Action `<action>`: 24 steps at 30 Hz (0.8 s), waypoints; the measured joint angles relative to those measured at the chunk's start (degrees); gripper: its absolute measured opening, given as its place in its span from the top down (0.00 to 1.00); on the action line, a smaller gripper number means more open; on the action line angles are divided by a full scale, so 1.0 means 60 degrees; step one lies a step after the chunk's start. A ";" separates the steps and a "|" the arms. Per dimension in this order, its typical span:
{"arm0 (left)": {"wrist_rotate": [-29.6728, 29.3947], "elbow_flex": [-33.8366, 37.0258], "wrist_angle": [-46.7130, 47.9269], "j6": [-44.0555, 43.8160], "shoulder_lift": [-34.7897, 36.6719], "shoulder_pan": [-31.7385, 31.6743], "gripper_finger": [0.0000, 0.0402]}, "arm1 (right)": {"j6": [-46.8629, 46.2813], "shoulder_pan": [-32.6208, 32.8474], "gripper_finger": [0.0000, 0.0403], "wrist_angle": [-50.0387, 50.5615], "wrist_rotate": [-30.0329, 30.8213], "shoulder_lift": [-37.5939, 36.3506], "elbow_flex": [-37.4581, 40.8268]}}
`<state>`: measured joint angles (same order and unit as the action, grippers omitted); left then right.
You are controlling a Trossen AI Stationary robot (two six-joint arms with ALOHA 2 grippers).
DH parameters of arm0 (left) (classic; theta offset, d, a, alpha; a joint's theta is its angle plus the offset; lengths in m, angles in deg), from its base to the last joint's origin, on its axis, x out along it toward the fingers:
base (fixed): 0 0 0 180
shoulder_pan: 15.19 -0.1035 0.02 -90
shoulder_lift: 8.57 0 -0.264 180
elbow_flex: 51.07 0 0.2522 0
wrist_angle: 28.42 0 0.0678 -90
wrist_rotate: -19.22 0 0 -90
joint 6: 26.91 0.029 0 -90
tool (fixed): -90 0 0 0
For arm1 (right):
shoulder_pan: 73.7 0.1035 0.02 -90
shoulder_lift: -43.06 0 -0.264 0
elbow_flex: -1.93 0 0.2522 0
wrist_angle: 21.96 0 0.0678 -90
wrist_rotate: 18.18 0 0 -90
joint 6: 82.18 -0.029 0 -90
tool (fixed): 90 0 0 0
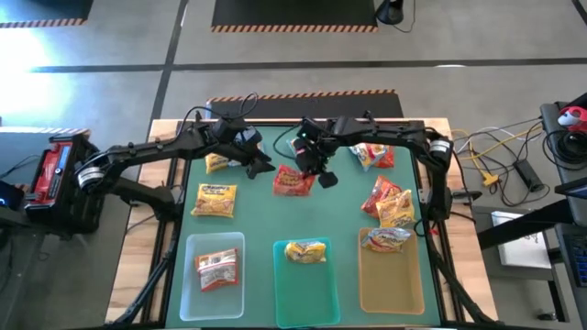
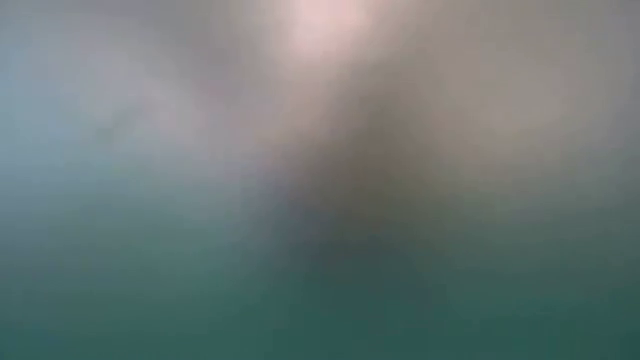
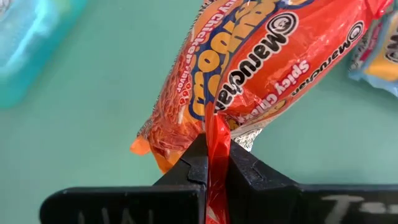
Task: Sort Maruchan noodles
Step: Put the orange noodle pack into the white bin
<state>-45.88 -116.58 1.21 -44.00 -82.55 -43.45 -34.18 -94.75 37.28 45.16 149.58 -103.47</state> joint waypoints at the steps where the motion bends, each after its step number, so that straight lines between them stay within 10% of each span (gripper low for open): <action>1: -0.0006 0.0000 0.0002 0.0054 0.0000 0.0021 0.43 | -0.0001 0.0067 0.97 -0.0024 0.0078 0.0000 0.0000; 24: -0.0251 0.0071 0.0217 0.0973 0.0000 0.0395 0.43 | 0.0001 0.0995 0.97 -0.1543 0.1484 -0.0004 0.0000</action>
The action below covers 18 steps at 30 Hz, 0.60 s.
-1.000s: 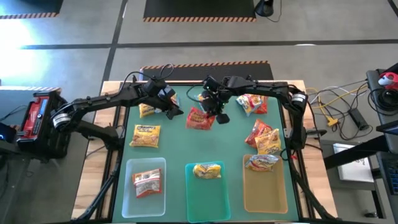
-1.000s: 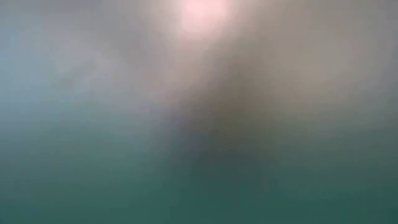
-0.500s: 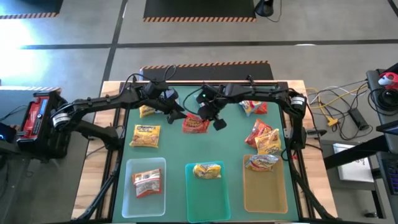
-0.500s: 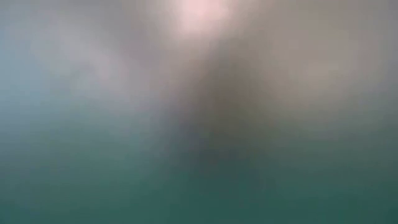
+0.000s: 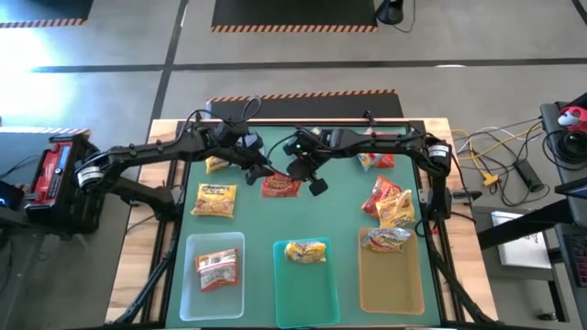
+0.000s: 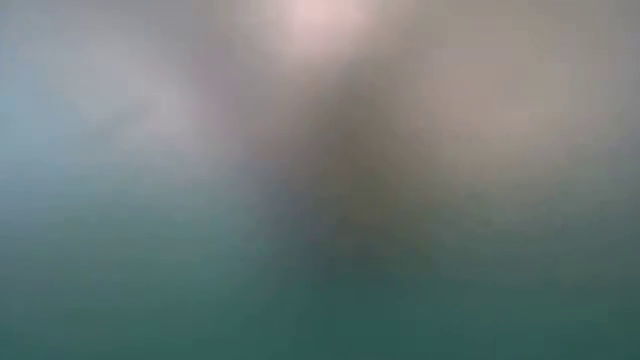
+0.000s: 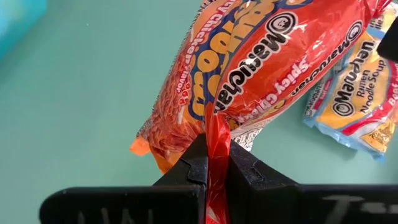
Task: Sort Maruchan noodles
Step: Put the orange noodle pack into the white bin
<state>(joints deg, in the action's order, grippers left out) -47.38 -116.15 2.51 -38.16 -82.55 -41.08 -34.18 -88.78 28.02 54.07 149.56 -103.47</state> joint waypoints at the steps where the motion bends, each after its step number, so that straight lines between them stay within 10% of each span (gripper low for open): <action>1: 0.0003 0.0026 0.0035 0.0004 0.0000 0.0008 0.43 | 0.0000 0.0019 0.97 -0.0002 0.0006 -0.0011 0.0000; 18: 0.0186 0.0443 -0.0262 -0.0432 -0.0037 0.0550 0.43 | 0.0004 0.0115 0.97 -0.0342 0.0210 -0.0375 0.0004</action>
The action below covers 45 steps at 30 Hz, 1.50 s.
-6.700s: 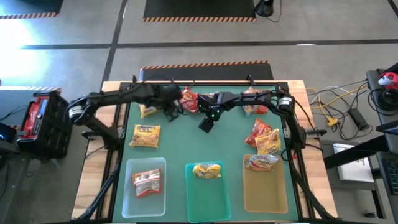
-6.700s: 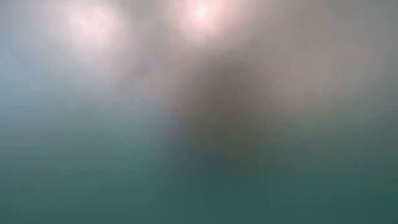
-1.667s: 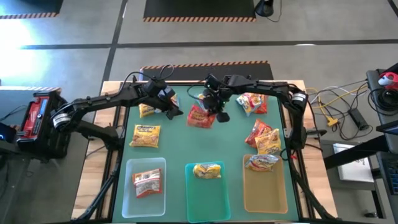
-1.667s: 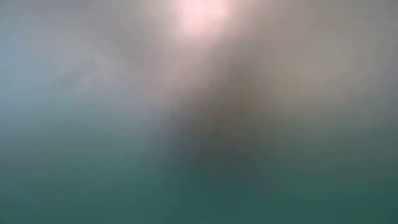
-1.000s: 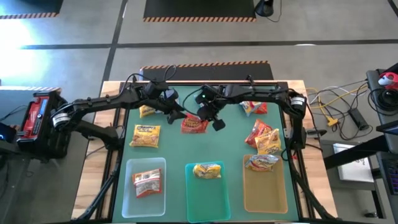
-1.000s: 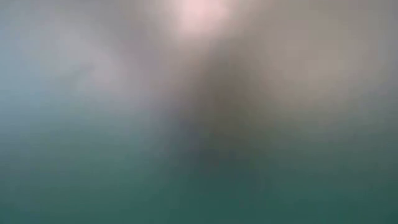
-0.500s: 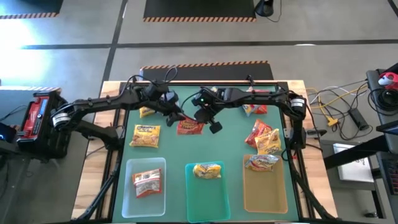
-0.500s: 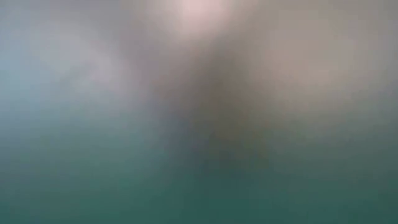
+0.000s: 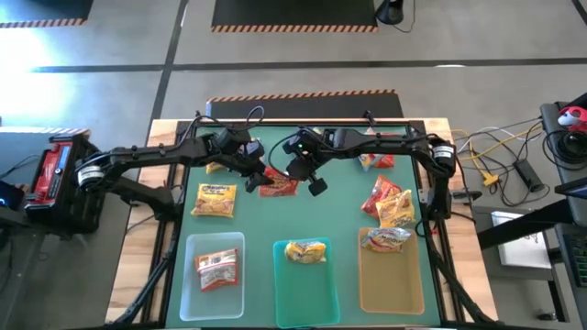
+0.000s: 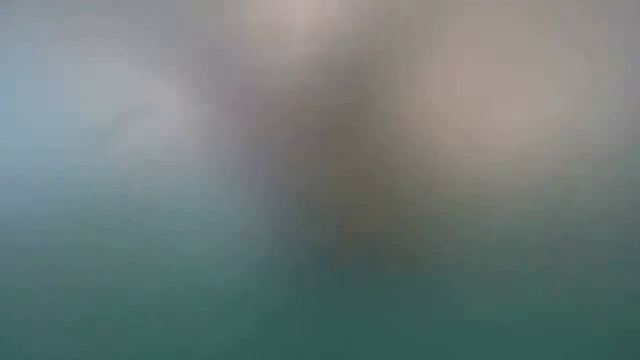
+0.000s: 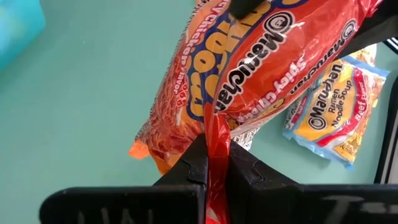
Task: Sort Maruchan noodles
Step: Put the orange noodle pack into the white bin
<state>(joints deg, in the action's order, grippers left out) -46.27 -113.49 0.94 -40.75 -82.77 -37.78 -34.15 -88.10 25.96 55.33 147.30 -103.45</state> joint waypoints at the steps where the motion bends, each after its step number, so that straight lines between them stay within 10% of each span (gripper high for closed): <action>1: 0.0000 0.0010 0.0000 -0.0090 -0.0010 0.0007 0.43 | -0.0003 0.0014 0.97 -0.0001 0.0000 0.0000 0.0000; 24: 0.0534 0.0022 -0.0222 -0.0879 -0.0484 0.0142 0.79 | -0.1776 0.0121 0.95 -0.0038 -0.0062 -0.0007 0.0011; 45: 0.0648 -0.0007 -0.0224 -0.1301 -0.0447 0.0157 0.80 | -0.5910 0.0074 0.53 0.1855 0.0320 -0.1797 -0.0015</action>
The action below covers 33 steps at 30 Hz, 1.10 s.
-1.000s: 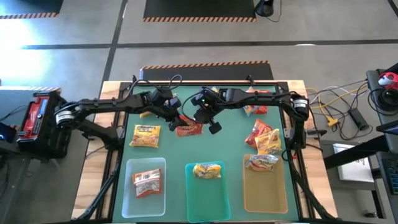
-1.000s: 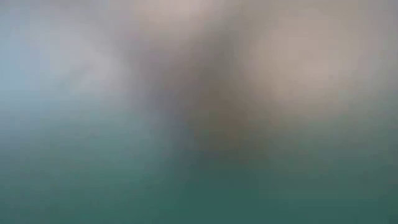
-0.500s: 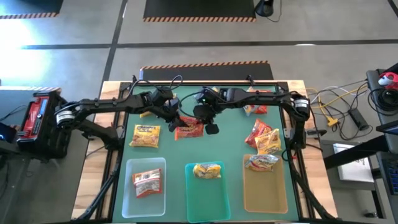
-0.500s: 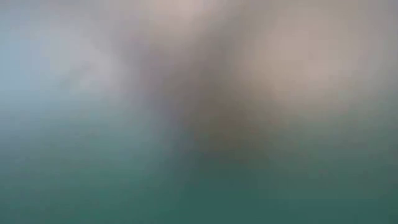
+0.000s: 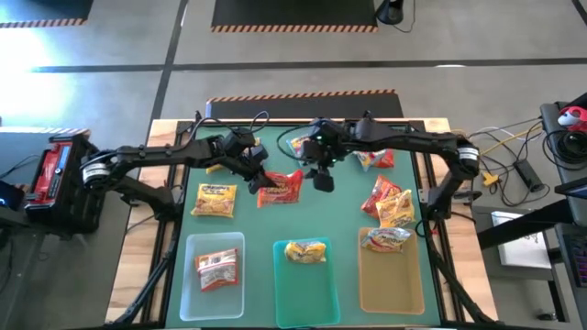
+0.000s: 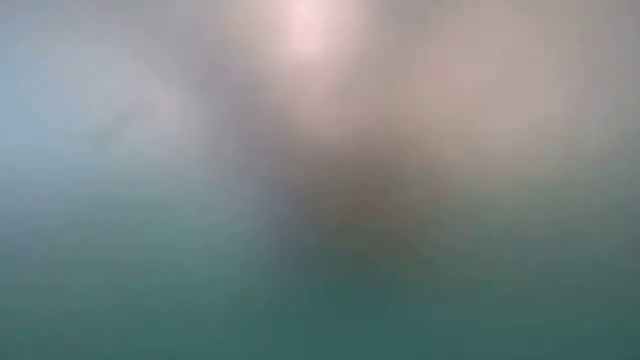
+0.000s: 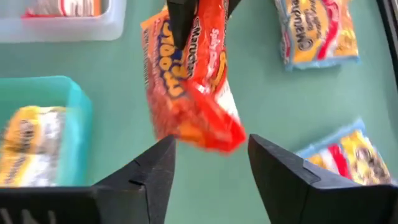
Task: Sort Maruchan noodles
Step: Put the orange noodle pack into the white bin
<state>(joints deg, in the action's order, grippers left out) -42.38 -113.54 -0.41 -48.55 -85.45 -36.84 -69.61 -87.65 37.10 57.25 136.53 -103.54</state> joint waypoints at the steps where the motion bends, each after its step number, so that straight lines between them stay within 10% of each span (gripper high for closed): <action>1: 0.0000 0.0000 0.0032 -0.0056 0.0014 0.0000 0.80 | -0.0262 0.0000 0.52 0.0202 0.0000 -0.0153 0.0000; 16: 0.0037 0.0000 0.2757 0.0005 0.2452 0.1379 0.80 | -0.3935 0.0800 0.52 0.0937 -0.0054 -0.0815 0.0004; 33: -0.5371 0.0018 0.6430 -0.4657 0.5847 0.6943 0.80 | -0.5459 0.3287 0.53 0.0825 0.1565 -0.0765 0.0007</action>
<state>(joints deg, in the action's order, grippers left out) -74.60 -113.43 38.18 -76.49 -50.37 4.82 -102.36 -67.93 42.04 66.64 131.94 -103.49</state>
